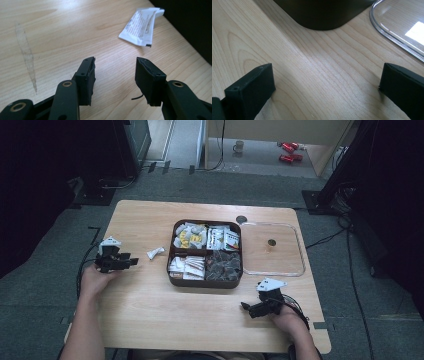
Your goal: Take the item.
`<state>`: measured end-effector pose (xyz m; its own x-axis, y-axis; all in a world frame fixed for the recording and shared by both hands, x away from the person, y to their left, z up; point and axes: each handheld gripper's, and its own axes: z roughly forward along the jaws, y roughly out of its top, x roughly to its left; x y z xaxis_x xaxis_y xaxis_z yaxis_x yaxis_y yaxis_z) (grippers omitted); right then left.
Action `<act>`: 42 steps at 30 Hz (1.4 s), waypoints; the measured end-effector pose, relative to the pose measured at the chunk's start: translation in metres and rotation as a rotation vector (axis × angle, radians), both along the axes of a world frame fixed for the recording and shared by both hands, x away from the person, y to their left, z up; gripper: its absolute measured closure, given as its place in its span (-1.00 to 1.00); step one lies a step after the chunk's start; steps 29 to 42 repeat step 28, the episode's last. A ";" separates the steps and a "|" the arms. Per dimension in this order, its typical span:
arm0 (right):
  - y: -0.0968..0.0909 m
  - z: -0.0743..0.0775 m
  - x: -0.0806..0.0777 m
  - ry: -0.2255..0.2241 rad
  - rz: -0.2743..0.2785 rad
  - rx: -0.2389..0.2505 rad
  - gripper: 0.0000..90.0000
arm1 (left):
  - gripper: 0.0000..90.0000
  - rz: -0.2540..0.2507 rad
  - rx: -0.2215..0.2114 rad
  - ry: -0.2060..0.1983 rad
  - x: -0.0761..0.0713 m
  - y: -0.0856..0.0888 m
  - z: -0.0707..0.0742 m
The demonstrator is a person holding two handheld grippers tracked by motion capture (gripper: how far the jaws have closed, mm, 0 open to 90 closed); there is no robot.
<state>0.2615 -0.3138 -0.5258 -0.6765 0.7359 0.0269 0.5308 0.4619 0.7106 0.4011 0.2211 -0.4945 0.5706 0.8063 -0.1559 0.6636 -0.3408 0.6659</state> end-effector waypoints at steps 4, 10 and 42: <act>0.000 0.000 0.000 0.000 0.000 0.000 -1.00 | 0.11 0.003 0.014 0.008 0.000 0.005 -0.006; 0.000 0.000 0.000 0.000 0.000 0.001 -1.00 | 0.06 -0.010 -0.001 -0.051 -0.003 0.009 -0.012; 0.000 0.000 0.000 0.000 0.000 0.000 -1.00 | -0.82 0.126 0.102 -0.134 -0.008 -0.001 -0.023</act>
